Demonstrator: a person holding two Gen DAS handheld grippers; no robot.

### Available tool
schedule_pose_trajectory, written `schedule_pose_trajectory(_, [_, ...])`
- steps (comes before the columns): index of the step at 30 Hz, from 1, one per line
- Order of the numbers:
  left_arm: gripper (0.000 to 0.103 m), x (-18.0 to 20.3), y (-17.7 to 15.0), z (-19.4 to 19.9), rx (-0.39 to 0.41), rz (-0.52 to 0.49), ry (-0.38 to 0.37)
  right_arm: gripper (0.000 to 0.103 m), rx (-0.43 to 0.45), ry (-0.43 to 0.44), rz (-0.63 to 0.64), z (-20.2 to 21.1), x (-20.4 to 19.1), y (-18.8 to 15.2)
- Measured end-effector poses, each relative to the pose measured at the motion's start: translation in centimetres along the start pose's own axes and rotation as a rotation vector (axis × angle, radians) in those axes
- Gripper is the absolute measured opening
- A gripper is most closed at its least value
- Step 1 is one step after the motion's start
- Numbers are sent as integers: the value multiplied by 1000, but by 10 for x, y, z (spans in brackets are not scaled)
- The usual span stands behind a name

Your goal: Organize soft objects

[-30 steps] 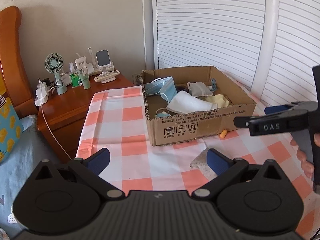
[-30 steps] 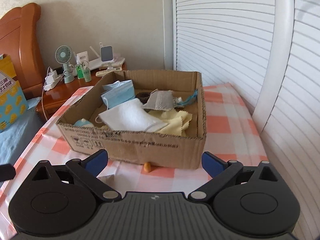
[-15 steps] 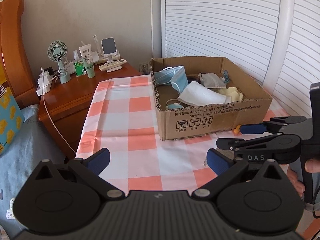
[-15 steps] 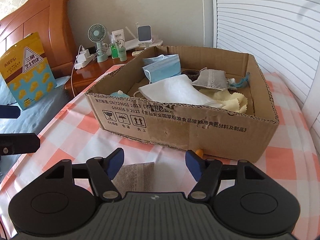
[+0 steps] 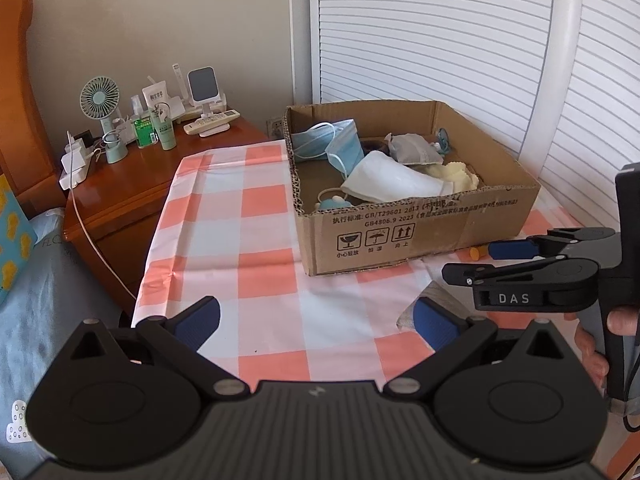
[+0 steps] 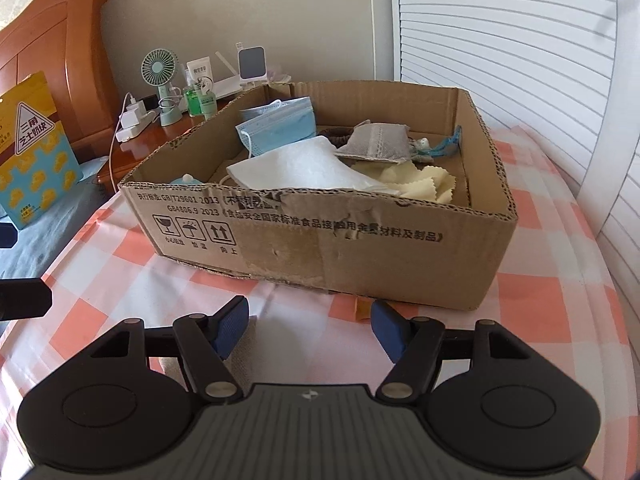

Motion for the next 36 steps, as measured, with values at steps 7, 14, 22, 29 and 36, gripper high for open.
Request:
schedule_pose_trajectory(7, [102, 13, -1, -4, -2, -27, -36, 81, 17, -93, -8, 10, 16, -6])
schedule_pose_trajectory(14, [102, 43, -10, -13, -33, -124, -136, 93, -34, -222, 55, 9, 39, -27])
schedule_pose_trajectory(22, [102, 72, -29, -39, -120, -192, -211, 103, -15, -199, 47, 14, 47, -37])
schedule_pose_trajectory(29, [102, 91, -36, -67, -177, -238, -231, 103, 0, -193, 48, 15, 52, -37])
schedule_pose_trajectory(36, [103, 66, -38, -72, -184, -172, -204, 103, 3, -196, 46, 15, 53, -37])
Point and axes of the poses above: each gripper's, at about its wrist camera, not at the fingertips, and z roughly against the way its jaws point, x to its right, y to its top, the point moved 9 cm from there along -z, roughly the way its jaws point, and after that the axes turned 4 degrees about -z, right-handed, at the moved point
